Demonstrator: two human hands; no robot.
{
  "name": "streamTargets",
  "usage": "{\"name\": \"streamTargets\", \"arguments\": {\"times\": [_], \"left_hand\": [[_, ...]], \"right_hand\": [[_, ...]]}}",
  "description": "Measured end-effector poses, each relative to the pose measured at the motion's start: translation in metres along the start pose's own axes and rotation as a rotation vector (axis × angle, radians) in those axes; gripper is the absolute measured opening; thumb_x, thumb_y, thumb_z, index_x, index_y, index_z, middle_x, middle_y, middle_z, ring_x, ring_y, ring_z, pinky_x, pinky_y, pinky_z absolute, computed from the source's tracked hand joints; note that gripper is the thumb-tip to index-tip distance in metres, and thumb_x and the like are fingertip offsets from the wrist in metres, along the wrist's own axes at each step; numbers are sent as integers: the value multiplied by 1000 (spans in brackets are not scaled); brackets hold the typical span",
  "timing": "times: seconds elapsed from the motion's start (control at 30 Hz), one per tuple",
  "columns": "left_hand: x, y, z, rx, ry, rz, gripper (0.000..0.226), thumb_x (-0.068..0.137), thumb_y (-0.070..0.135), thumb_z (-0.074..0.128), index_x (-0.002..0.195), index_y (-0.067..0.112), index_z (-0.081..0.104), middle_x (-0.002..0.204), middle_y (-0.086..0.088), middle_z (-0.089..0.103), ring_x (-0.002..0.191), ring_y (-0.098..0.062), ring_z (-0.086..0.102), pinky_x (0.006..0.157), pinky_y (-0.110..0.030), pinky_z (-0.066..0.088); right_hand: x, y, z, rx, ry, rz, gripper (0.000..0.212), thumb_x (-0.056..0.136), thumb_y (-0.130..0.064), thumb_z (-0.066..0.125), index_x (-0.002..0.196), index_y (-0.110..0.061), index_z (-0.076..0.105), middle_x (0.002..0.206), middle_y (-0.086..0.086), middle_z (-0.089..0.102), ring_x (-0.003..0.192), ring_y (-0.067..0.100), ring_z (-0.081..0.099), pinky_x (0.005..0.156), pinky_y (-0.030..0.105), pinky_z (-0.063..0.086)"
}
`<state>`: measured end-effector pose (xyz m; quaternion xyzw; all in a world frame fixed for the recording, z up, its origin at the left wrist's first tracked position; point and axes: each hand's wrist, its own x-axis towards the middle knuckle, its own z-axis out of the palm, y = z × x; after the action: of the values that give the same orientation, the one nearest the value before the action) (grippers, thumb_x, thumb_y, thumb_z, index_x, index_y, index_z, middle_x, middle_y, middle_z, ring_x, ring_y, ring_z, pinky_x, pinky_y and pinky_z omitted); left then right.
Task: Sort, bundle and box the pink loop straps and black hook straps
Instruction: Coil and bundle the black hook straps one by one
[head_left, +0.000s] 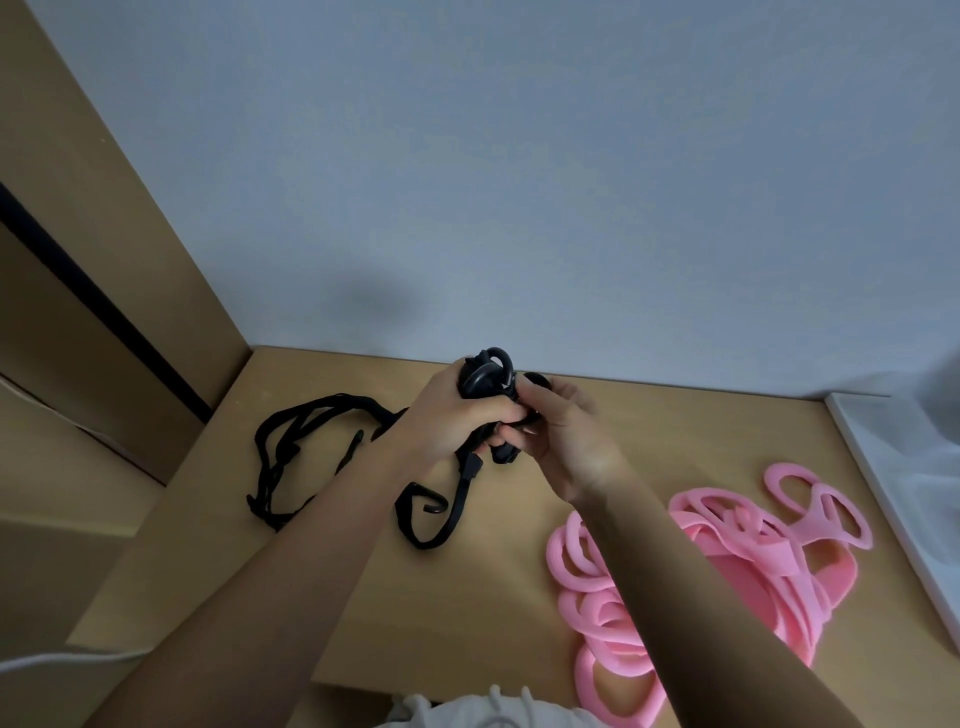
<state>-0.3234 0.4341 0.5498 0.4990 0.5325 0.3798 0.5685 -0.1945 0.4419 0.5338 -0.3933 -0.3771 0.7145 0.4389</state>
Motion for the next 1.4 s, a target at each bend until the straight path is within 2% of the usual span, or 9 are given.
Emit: {"name": "streamTargets", "arguments": {"times": [0.13, 0.27, 0.37, 0.5, 0.67, 0.83, 0.97, 1.2, 1.4], "left_hand": [[5, -5, 4, 53, 88, 23, 25, 75, -1, 69, 89, 11, 51, 73, -5, 55, 64, -19, 51, 59, -29, 44], [3, -7, 5, -51, 120, 19, 32, 65, 11, 69, 90, 7, 50, 64, -5, 53, 48, -14, 49, 44, -24, 38], [-1, -1, 3, -25, 119, 55, 29, 72, 4, 73, 90, 7, 50, 61, 2, 58, 43, -11, 48, 41, -22, 37], [-9, 11, -7, 232, -60, 99, 26, 74, 2, 74, 90, 8, 54, 65, 11, 63, 53, -8, 53, 46, -20, 42], [-8, 22, -14, 490, -120, 85, 34, 68, 14, 82, 91, 9, 58, 79, -1, 62, 64, -13, 57, 60, -27, 47], [-2, 21, -14, 760, -136, 84, 33, 68, 9, 74, 74, 21, 44, 69, 7, 51, 63, -13, 47, 57, -26, 39], [-2, 0, -20, 1023, -34, 98, 16, 78, 14, 57, 74, 23, 44, 69, 6, 52, 70, -20, 52, 57, -29, 39], [5, -15, -1, 330, 375, 165, 18, 74, 3, 65, 81, 17, 56, 65, 6, 55, 57, -9, 49, 54, -19, 39], [8, -13, 12, 47, 356, 54, 26, 71, -10, 63, 90, 7, 63, 79, -14, 63, 68, -20, 56, 62, -35, 47]], "right_hand": [[2, 6, 2, -101, 162, 4, 17, 94, -8, 48, 93, 5, 59, 73, 14, 58, 58, 22, 61, 53, 23, 51], [2, -4, 3, -1, 39, 87, 26, 95, -5, 44, 79, 5, 62, 60, 12, 61, 50, 25, 61, 49, 19, 52], [5, -9, -1, 134, -28, 250, 17, 86, -9, 52, 75, -1, 62, 69, 10, 53, 61, 25, 55, 46, 17, 49], [4, -16, -12, 153, -68, 411, 21, 67, -12, 55, 47, -13, 50, 54, -1, 43, 51, 10, 43, 41, 13, 36], [7, -35, -8, -40, -103, 443, 28, 88, -2, 40, 64, -14, 45, 44, -7, 32, 35, 2, 31, 39, 13, 15], [12, -37, -6, -228, -48, 451, 32, 88, 2, 37, 61, -16, 40, 45, -8, 34, 35, 2, 29, 36, 12, 14], [8, -40, -2, -162, 61, 323, 30, 92, -8, 53, 65, -15, 42, 46, -4, 35, 36, 4, 30, 34, 14, 17], [9, -34, 6, 128, 64, 272, 26, 94, -19, 53, 69, -14, 46, 47, -5, 40, 37, 3, 35, 33, 12, 19], [11, -24, 4, 260, 79, 372, 27, 95, -23, 50, 70, -14, 46, 42, -7, 36, 33, 2, 33, 31, 11, 16]]}}
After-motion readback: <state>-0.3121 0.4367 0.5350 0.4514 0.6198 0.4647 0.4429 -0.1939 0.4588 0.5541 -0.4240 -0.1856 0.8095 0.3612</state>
